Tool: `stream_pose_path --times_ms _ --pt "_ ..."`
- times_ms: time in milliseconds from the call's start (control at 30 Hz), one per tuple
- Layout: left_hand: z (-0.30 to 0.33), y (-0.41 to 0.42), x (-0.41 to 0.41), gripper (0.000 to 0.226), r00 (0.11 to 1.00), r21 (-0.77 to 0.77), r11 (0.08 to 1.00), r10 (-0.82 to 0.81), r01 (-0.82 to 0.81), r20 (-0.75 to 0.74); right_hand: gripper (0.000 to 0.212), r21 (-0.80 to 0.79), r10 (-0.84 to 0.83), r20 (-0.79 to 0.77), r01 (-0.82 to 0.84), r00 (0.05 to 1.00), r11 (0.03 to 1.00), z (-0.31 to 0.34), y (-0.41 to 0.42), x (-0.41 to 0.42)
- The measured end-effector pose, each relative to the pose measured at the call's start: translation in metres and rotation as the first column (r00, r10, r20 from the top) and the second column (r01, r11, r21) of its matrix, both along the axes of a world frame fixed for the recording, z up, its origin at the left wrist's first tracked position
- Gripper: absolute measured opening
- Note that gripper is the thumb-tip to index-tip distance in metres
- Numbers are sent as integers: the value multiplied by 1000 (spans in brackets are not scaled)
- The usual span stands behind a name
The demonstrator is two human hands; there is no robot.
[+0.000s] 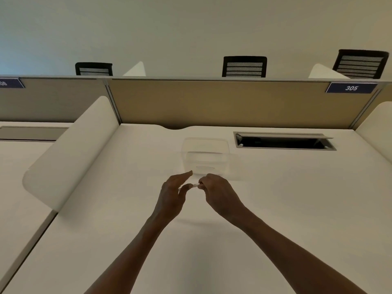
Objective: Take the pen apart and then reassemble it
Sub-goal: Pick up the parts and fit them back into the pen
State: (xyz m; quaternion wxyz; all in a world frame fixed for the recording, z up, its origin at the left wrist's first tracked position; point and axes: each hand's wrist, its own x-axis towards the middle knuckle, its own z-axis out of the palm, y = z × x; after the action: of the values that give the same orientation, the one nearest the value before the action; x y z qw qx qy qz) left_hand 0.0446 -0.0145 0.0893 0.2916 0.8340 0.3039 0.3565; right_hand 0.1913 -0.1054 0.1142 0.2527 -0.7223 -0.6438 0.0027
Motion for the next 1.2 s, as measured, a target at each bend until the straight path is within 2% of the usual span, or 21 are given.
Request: stream_pose_path --times_ms 67,167,300,333,400,467,500,533,600,700,767,833,900,933,1000,1033,1100,1133,1200 --pt "0 0 2 36 995 -22 998 -68 67 -77 15 42 22 98 -26 995 999 -1 -2 1" --pt "2 -1 3 31 975 15 986 -162 166 -154 10 78 31 161 -44 986 996 -1 -6 2" --pt "2 0 -1 26 979 110 978 -164 178 -122 17 -12 16 150 -15 989 1000 0 -8 0" --pt "2 0 -1 25 980 128 975 -166 180 -111 23 -50 -5 95 10 995 999 -1 -7 -2" --pt "2 0 0 27 982 154 971 -174 184 -77 33 -169 -104 -165 76 981 983 2 -4 -6" --pt "0 1 1 29 985 197 965 -167 172 -43 41 -262 -236 -442 127 866 957 3 0 -10" --pt "-1 1 2 31 988 211 965 -155 156 -23 43 -280 -272 -499 145 823 949 4 1 -12" --pt "-1 0 3 32 991 206 970 -135 132 3 43 -277 -277 -499 151 821 949 5 2 -13" --pt "-2 -1 6 34 995 141 989 -58 47 76 41 -210 -242 -402 169 883 963 5 3 -15" --pt "0 -3 10 39 978 -34 989 149 -145 150 33 -37 -209 -284 207 936 978 5 6 -14" --pt "4 -8 12 29 943 -167 959 262 -229 207 27 49 -196 -221 211 955 976 5 8 -13" --pt "9 -11 12 14 896 -330 896 380 -296 228 24 118 -175 -177 198 969 973 5 8 -13" --pt "14 -10 12 9 885 -508 804 438 -307 157 20 164 -156 -124 175 980 971 5 7 -14" --pt "15 -9 12 18 889 -629 732 437 -262 138 18 184 -142 -96 157 985 970 6 7 -15" --pt "19 -8 13 28 873 -855 514 448 -76 192 15 215 -117 -38 122 992 969 4 6 -17" --pt "21 -7 13 29 855 -915 403 467 21 226 14 216 -112 -6 111 994 970 3 5 -18" --pt "25 -6 14 26 811 -959 226 520 172 268 16 221 -102 61 86 993 972 0 5 -16" --pt "26 -6 14 23 789 -959 167 544 230 284 16 219 -99 93 77 991 973 -2 4 -15" --pt "27 -6 15 18 758 -947 114 574 299 308 18 202 -96 122 70 988 977 -3 4 -13"
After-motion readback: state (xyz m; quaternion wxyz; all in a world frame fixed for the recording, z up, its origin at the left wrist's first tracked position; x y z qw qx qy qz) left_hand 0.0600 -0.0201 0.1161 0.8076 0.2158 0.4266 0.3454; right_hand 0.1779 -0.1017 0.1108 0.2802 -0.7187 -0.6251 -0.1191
